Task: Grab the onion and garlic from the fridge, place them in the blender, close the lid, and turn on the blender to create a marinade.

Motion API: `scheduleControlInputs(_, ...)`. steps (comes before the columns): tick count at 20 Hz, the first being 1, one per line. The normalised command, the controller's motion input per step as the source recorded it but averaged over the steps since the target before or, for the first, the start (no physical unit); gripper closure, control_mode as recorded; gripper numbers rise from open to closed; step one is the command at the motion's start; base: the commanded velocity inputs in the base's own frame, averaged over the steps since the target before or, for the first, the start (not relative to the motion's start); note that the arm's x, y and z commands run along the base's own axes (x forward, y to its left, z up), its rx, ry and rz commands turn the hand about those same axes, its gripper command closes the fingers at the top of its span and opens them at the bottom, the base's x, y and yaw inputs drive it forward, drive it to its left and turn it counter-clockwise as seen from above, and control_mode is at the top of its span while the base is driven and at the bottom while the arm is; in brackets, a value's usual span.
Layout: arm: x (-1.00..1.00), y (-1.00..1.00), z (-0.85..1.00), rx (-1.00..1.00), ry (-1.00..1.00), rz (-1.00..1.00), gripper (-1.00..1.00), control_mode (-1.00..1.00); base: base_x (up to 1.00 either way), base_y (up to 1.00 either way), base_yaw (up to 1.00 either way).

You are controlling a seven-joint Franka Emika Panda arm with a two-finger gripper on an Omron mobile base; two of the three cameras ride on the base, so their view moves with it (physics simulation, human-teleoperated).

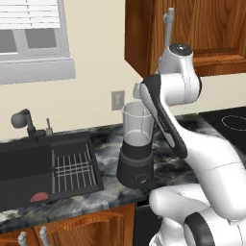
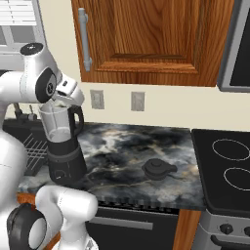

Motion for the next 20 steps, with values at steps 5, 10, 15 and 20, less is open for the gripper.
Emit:
scheduleControlInputs(5,0.89,0.36,0.00,0.00,0.15,0.00,1.00,-1.00,0.00,0.00,0.00)
scheduleControlInputs(10,0.60,0.28,-0.24,0.00,0.10,0.04,1.00,-1.00,0.00,0.00,0.00)
scheduleControlInputs(15,0.34,0.16,-0.62,-0.01,0.07,0.05,1.00,-1.00,0.00,0.00,0.00)
scheduleControlInputs(20,0.07,0.12,-0.68,-0.03,0.01,0.06,1.00,-1.00,0.00,0.00,0.00)
